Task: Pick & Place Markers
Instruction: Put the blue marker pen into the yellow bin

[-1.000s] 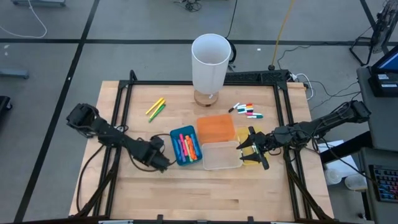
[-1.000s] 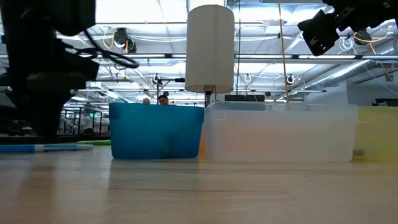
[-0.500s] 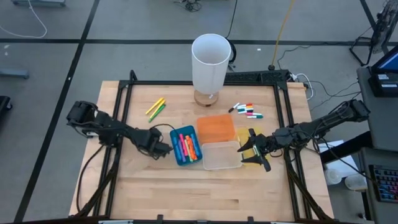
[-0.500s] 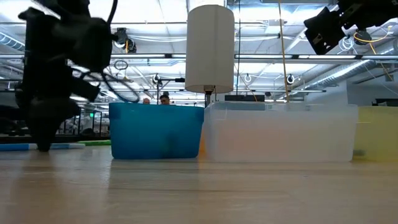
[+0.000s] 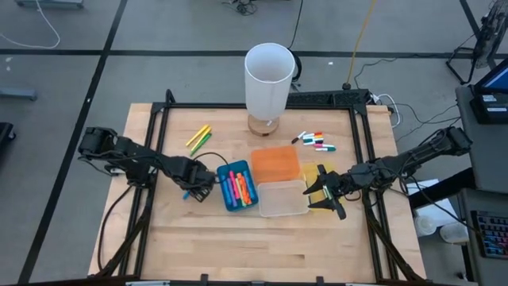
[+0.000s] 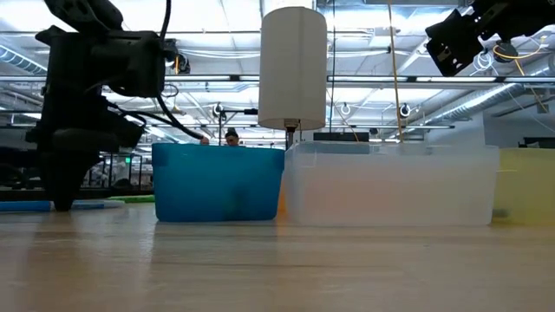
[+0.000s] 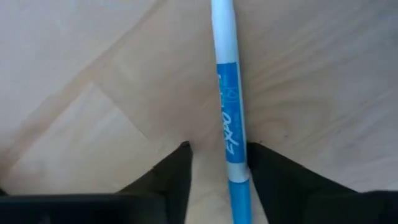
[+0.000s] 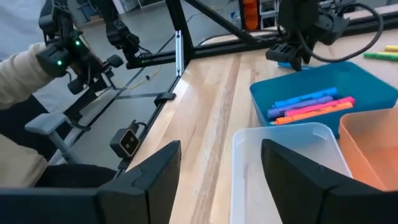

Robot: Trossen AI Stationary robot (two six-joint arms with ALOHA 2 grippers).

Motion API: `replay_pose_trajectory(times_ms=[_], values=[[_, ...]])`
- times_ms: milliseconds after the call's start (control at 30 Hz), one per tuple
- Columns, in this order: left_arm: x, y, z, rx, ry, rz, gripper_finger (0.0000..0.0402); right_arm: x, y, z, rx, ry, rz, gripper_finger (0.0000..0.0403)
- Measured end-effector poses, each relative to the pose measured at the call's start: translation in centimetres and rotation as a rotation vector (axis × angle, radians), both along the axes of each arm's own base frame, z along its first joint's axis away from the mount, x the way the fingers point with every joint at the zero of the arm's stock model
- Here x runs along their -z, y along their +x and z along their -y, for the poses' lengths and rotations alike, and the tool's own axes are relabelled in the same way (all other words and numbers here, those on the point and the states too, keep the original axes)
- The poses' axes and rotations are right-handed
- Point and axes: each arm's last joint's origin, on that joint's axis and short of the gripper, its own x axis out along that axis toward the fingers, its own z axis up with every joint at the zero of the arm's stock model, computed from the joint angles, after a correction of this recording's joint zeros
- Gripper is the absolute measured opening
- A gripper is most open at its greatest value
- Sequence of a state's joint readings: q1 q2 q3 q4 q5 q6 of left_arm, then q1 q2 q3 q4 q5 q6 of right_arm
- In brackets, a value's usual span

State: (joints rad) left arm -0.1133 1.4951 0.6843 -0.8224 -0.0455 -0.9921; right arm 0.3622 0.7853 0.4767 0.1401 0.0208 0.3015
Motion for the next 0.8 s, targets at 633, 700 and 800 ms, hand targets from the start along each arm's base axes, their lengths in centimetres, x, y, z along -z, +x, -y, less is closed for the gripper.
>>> replay_pose_trajectory(times_ms=[633, 700, 800], values=[[-1.4, -0.7, 0.3, -0.057, 0.145, 0.17, 0.0034, 0.0, 0.0, 0.0, 0.004, 0.009, -0.005, 0.021], [-3.6, -0.4, 0.6, -0.029, 0.23, 0.304, 0.0034, 0.0, 0.0, 0.0, 0.004, -0.006, 0.003, 0.021], [-6.1, -0.4, 1.7, 0.036, 0.29, 0.481, 0.0034, 0.0, 0.1, 0.1, 0.038, -0.025, 0.016, 0.021]])
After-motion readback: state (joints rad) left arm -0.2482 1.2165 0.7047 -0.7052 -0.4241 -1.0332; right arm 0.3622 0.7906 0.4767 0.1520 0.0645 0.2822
